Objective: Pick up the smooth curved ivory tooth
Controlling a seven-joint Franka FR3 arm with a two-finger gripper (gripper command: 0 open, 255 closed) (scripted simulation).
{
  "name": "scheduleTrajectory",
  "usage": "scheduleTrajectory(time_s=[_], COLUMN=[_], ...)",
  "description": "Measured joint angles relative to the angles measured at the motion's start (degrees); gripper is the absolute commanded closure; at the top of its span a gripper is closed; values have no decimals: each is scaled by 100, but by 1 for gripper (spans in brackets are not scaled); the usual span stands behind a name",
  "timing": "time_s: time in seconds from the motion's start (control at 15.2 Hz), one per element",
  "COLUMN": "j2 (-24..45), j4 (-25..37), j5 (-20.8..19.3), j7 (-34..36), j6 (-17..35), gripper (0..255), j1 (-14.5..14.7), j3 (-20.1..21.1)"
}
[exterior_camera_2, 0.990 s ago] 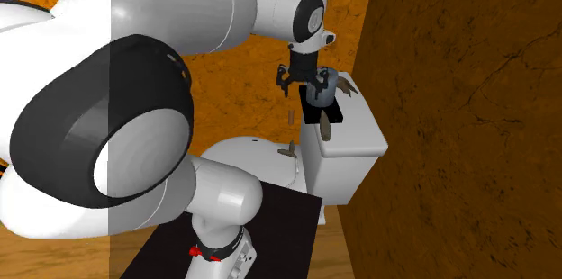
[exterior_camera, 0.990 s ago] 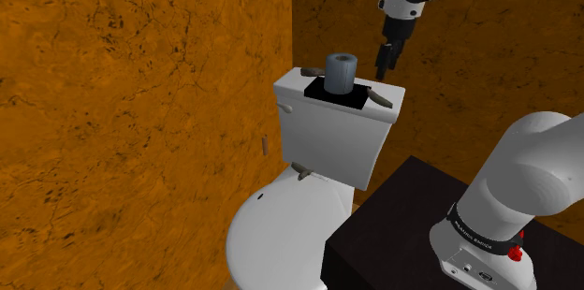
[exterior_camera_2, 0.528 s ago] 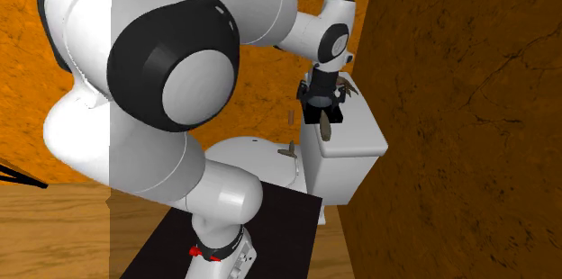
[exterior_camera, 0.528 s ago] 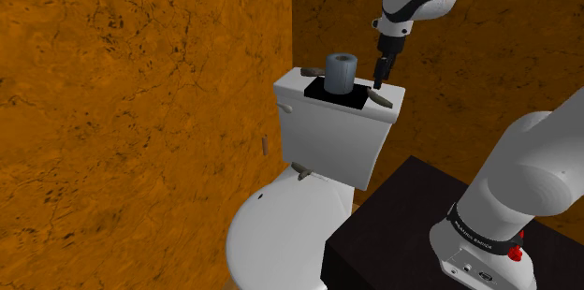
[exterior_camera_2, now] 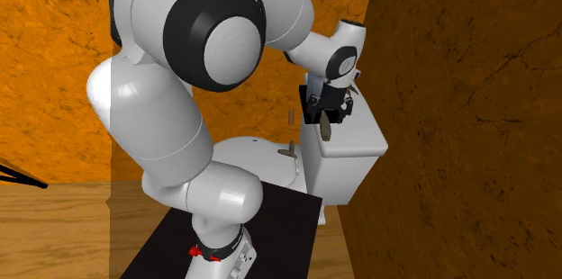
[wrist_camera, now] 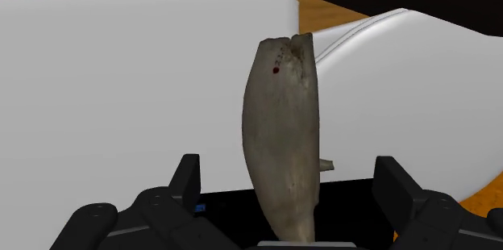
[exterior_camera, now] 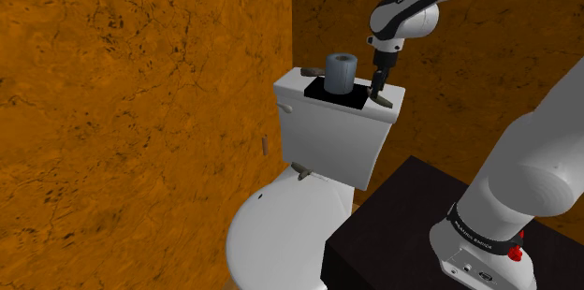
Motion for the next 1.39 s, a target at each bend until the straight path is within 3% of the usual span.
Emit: scheduleTrajectory(time_s=[0.26, 0.33, 0.99, 1.39], j2=[174, 198, 228, -23], j4=[-147, -160, -167, 2], j5=[95, 109, 129, -11], j7=[-98, -104, -118, 3], j6=[299, 333, 371, -19], gripper=[0, 255, 255, 255], j1=[7, 11, 15, -1], j3=[-35, -35, -37, -1])
